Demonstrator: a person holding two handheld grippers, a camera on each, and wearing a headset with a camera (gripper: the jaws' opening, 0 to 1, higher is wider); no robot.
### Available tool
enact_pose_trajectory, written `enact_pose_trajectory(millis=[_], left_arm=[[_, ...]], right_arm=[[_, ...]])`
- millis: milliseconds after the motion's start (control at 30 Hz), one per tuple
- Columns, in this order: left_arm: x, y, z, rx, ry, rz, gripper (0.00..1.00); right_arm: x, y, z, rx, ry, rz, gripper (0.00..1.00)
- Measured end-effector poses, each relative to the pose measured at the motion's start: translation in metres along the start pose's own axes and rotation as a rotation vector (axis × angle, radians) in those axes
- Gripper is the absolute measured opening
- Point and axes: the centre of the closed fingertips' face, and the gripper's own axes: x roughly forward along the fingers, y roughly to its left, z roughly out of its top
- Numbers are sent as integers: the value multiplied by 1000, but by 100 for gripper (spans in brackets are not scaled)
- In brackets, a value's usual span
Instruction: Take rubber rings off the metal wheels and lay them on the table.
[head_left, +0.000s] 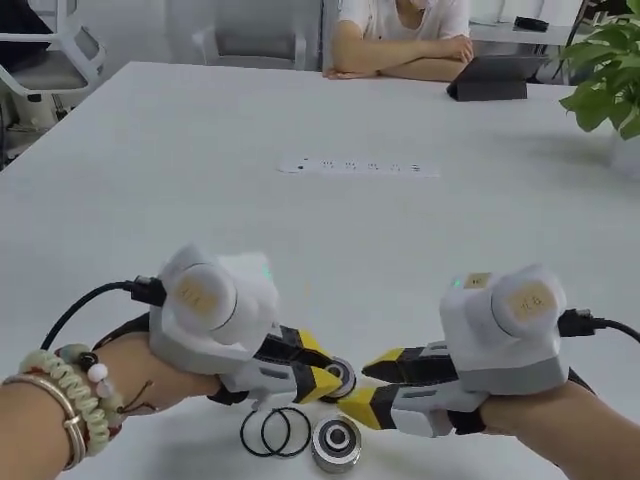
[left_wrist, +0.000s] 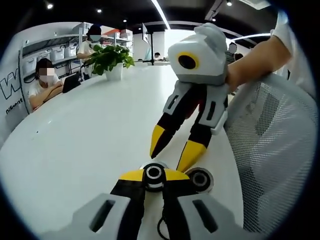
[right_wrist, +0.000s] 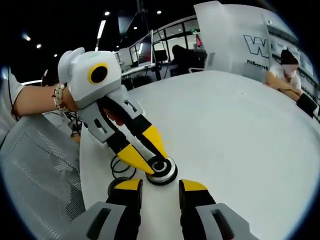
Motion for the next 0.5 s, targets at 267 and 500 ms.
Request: enact_pose_trajectory(millis=[267,500], left_arm=[[2,-4,1,9,-1,-9,7],[2,-5,2,9,-5,-9,7]], right_arm=[[2,2,-7,-40,31,4,18],[1,2,-7,-53,31,13,14]])
